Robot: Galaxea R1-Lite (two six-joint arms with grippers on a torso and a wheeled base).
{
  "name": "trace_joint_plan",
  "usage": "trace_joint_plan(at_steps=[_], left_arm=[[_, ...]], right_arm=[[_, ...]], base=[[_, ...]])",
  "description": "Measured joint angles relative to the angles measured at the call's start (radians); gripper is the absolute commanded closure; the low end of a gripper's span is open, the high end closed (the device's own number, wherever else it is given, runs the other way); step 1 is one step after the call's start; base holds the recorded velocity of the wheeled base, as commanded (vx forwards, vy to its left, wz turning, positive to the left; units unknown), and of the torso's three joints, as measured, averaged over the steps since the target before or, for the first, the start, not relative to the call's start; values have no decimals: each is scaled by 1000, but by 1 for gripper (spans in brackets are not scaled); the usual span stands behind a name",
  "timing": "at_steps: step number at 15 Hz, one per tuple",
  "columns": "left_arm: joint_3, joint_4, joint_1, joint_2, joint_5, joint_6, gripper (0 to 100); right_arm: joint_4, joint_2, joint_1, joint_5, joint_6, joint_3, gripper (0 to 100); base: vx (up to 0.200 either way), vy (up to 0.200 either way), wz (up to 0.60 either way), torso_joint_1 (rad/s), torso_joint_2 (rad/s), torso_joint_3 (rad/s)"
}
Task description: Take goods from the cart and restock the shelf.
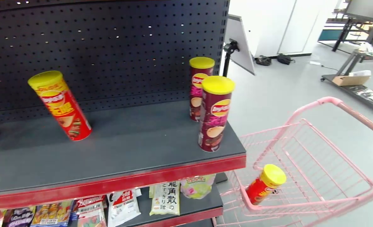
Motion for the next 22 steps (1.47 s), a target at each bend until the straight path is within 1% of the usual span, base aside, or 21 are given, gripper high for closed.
trace_joint_plan(at_steps=[2,9,15,22], left_arm=[[0,0,1,0,0,0,0],[0,-1,0,0,0,0,0],[0,0,1,0,0,0,0],[0,0,0,0,0,0,0]], right_arm=[[0,0,1,-1,0,0,0],[0,0,0,-1,0,0,0],[0,0,1,-1,1,0,0],[0,0,0,-1,1,0,0]], base=[[0,0,-600,5,2,0],[0,0,0,-11,18,15],[0,0,0,-131,346,201],[0,0,0,-153,415,263]])
